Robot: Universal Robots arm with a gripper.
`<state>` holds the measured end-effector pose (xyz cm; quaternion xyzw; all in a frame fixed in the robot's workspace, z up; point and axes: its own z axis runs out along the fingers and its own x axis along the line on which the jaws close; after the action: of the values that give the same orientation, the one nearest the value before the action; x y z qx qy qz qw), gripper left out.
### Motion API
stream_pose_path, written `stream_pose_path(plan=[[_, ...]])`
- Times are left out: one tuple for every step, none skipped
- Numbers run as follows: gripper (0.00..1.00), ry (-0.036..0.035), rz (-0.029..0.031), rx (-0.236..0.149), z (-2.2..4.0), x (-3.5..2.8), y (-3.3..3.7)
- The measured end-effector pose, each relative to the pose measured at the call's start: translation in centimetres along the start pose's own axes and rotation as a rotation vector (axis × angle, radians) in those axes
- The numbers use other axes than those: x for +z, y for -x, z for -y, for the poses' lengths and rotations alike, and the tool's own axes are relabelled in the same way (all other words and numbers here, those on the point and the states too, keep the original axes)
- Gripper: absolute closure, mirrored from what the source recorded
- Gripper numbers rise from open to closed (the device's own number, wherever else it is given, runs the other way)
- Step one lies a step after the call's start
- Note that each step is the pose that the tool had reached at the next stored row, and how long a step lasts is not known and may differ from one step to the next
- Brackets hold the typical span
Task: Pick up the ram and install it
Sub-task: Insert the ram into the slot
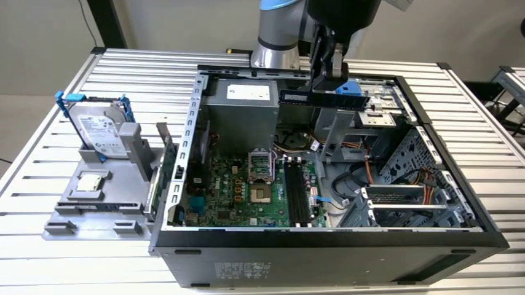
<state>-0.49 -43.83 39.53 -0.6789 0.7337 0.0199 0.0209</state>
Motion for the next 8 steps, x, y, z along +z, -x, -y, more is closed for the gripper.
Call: stream_pose_path(plan=[[1.00,-0.0003,0.0000,0.005,0.00,0.00,0.00],[1.00,-0.0008,0.0000,0.013,0.01,0.00,0.00],[1.00,-0.0014,0.0001,0.023,0.00,0.00,0.00],[1.00,-0.0021,0.0002,0.035,0.00,0.01,0.00],[1.00,-0.0029,0.0002,0.049,0.00,0.01,0.00],[1.00,-0.0039,0.0002,0.067,0.00,0.01,0.00],[1.00,-0.0049,0.0002,0.084,0.00,0.01,0.00],[1.00,-0.0058,0.0002,0.099,0.00,0.01,0.00]])
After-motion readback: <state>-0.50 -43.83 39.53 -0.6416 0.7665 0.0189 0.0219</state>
